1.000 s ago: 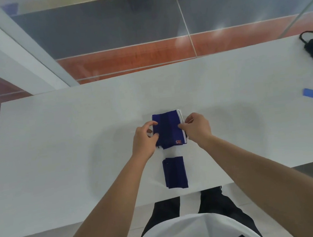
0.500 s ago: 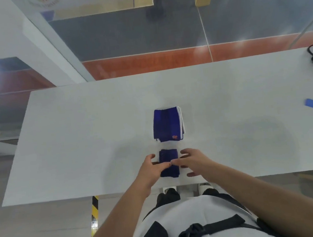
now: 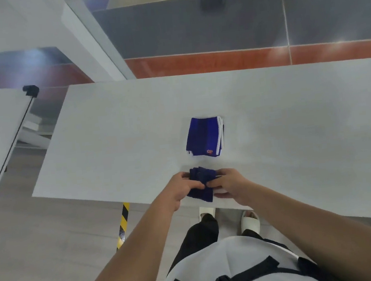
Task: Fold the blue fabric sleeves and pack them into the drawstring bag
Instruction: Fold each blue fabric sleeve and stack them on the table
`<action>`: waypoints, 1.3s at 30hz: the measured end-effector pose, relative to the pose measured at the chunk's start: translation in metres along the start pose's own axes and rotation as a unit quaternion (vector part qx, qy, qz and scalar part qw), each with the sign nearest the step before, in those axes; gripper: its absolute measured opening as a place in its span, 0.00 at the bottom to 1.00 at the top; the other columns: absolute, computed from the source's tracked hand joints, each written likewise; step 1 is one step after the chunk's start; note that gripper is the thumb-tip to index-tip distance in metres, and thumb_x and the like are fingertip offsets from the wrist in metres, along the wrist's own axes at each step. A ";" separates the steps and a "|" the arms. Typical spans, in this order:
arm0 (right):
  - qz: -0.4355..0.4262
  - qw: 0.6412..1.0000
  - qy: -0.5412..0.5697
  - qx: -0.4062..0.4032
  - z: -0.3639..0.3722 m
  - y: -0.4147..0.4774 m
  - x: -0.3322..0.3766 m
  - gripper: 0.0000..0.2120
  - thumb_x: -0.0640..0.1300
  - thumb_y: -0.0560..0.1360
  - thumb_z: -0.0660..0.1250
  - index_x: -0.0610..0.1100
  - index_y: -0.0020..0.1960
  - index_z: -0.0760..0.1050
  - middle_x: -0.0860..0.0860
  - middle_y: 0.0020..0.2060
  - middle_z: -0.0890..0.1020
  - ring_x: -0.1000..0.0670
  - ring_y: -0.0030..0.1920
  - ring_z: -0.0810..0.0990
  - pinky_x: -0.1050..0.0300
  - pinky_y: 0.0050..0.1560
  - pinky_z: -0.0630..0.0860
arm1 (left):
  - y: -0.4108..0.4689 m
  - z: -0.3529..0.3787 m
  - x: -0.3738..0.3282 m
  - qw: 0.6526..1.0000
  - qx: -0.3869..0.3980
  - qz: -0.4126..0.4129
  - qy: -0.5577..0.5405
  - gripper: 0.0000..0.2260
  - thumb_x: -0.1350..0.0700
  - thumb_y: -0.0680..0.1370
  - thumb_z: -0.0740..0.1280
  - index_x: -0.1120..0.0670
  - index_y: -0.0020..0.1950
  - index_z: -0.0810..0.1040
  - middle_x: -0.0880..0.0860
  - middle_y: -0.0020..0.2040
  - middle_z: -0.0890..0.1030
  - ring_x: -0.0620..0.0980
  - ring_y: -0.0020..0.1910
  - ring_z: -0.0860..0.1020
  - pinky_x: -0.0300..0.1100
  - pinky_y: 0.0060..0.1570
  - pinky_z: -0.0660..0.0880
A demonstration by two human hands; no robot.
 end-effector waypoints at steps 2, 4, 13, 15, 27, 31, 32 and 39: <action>-0.016 1.000 -0.003 0.023 -0.005 -0.004 -0.001 0.21 0.34 0.71 0.75 0.43 0.62 0.76 0.43 0.56 0.83 0.44 0.55 0.83 0.47 0.58 0.81 | -0.009 0.002 -0.003 0.999 -0.009 0.033 0.022 0.25 0.65 0.71 0.76 0.55 0.65 0.72 0.56 0.58 0.81 0.54 0.55 0.81 0.43 0.51 0.78; -0.037 0.997 0.006 0.062 -0.013 -0.013 0.001 0.24 0.35 0.72 0.75 0.46 0.65 0.75 0.46 0.58 0.83 0.45 0.57 0.82 0.45 0.61 0.79 | -0.021 0.002 -0.008 0.997 -0.006 0.071 0.028 0.23 0.64 0.73 0.75 0.52 0.64 0.72 0.55 0.59 0.81 0.53 0.56 0.81 0.41 0.51 0.78; -0.169 0.977 0.089 0.097 -0.034 -0.060 0.017 0.14 0.34 0.73 0.73 0.42 0.58 0.82 0.46 0.51 0.87 0.45 0.51 0.87 0.54 0.50 0.82 | -0.052 0.008 -0.025 0.984 0.075 0.151 -0.053 0.22 0.65 0.74 0.73 0.53 0.66 0.75 0.54 0.59 0.84 0.56 0.59 0.82 0.52 0.61 0.78; -0.170 0.977 0.104 0.077 -0.035 -0.059 0.022 0.13 0.34 0.73 0.73 0.41 0.57 0.82 0.44 0.51 0.87 0.43 0.50 0.87 0.53 0.48 0.83 | -0.046 0.010 -0.028 0.981 0.081 0.154 -0.082 0.22 0.62 0.73 0.75 0.54 0.66 0.75 0.56 0.60 0.83 0.59 0.61 0.81 0.55 0.63 0.77; -0.115 0.987 0.095 -0.062 -0.046 -0.014 0.095 0.17 0.36 0.72 0.74 0.37 0.59 0.79 0.41 0.51 0.87 0.42 0.48 0.87 0.52 0.41 0.83 | 0.024 -0.056 -0.081 0.987 -0.060 0.145 -0.042 0.17 0.43 0.77 0.70 0.47 0.63 0.76 0.49 0.61 0.80 0.50 0.61 0.77 0.50 0.65 0.74; -0.101 0.988 0.087 -0.083 -0.031 0.006 0.118 0.15 0.36 0.72 0.74 0.36 0.57 0.80 0.40 0.51 0.87 0.44 0.46 0.87 0.54 0.40 0.83 | 0.037 -0.050 -0.104 0.988 0.028 0.142 -0.047 0.27 0.42 0.77 0.70 0.48 0.73 0.67 0.48 0.69 0.71 0.47 0.64 0.71 0.44 0.59 0.66; -0.093 0.988 0.084 -0.093 -0.029 0.010 0.121 0.14 0.37 0.72 0.74 0.35 0.57 0.81 0.40 0.52 0.86 0.44 0.47 0.87 0.53 0.42 0.83 | 0.041 -0.049 -0.108 0.988 0.042 0.139 -0.046 0.29 0.43 0.77 0.70 0.48 0.75 0.64 0.49 0.71 0.68 0.47 0.64 0.69 0.44 0.58 0.65; -0.060 0.981 0.086 -0.164 -0.032 0.032 0.110 0.15 0.40 0.70 0.78 0.38 0.55 0.82 0.41 0.53 0.86 0.44 0.51 0.86 0.57 0.39 0.82 | 0.073 -0.046 -0.116 0.990 0.086 0.106 -0.026 0.36 0.44 0.75 0.73 0.50 0.78 0.59 0.52 0.75 0.67 0.50 0.63 0.72 0.41 0.52 0.70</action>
Point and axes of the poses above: each hand's wrist, its own y-axis towards the middle knuckle, its own z-axis out of the palm, x = y × z, the point moved 2 cm from there along y, towards the middle knuckle
